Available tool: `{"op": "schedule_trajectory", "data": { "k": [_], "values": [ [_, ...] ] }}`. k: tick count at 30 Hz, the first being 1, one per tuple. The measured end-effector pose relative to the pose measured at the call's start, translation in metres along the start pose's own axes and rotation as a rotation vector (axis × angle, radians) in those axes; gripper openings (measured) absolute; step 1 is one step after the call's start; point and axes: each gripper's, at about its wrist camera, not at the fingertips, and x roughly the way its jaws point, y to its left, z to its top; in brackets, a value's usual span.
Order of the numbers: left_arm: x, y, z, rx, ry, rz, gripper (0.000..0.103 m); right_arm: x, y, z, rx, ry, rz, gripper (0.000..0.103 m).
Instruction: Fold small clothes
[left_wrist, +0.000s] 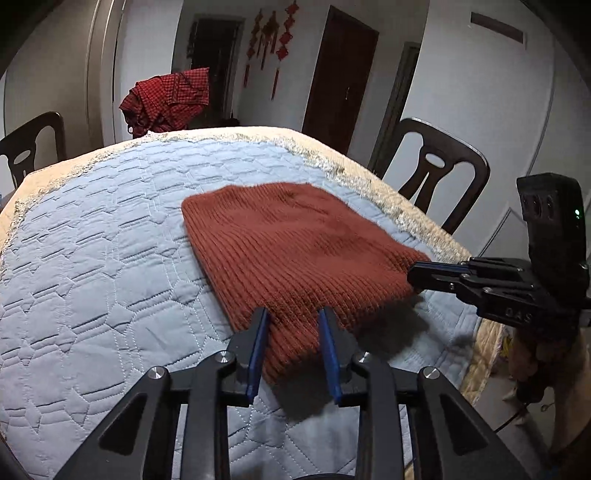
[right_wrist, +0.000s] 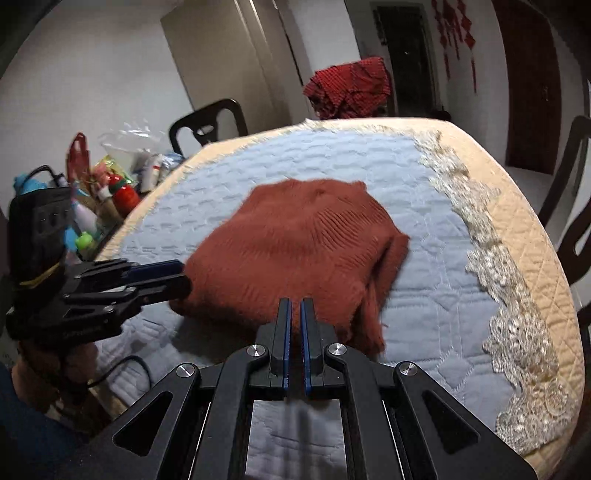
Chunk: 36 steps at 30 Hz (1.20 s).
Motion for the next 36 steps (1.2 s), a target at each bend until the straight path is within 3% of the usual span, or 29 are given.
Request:
{"op": "schedule_trajectory", "data": {
  "k": [3, 13, 16, 21, 24, 26, 31, 36],
  "values": [
    [0.006, 0.003, -0.001, -0.014, 0.014, -0.016, 0.03, 0.009, -0.008, -0.005, 0.018, 0.032, -0.038, 0.001],
    [0.01, 0.0, -0.008, -0.022, 0.009, -0.017, 0.03, 0.011, -0.028, -0.012, 0.13, 0.024, 0.02, 0.0],
    [0.01, 0.002, -0.009, -0.027, 0.009, -0.023, 0.03, -0.001, -0.013, -0.006, 0.076, -0.01, 0.032, 0.0],
    [0.01, 0.002, -0.008, -0.033, 0.013, -0.022, 0.03, -0.005, -0.016, 0.001, 0.12, -0.087, 0.028, 0.0],
    [0.01, 0.003, -0.007, -0.042, 0.023, -0.026, 0.03, 0.012, -0.032, -0.003, 0.182, -0.04, -0.01, 0.0],
    [0.009, 0.003, -0.005, -0.044, 0.031, -0.024, 0.03, 0.013, -0.037, -0.008, 0.214, -0.043, 0.012, 0.0],
    [-0.002, 0.006, 0.004, -0.055, 0.018, -0.031, 0.03, 0.01, -0.029, -0.003, 0.176, -0.026, -0.025, 0.0],
    [-0.004, 0.012, 0.017, -0.061, -0.015, -0.002, 0.03, -0.004, -0.022, 0.006, 0.156, -0.067, -0.013, 0.001]
  ]
}}
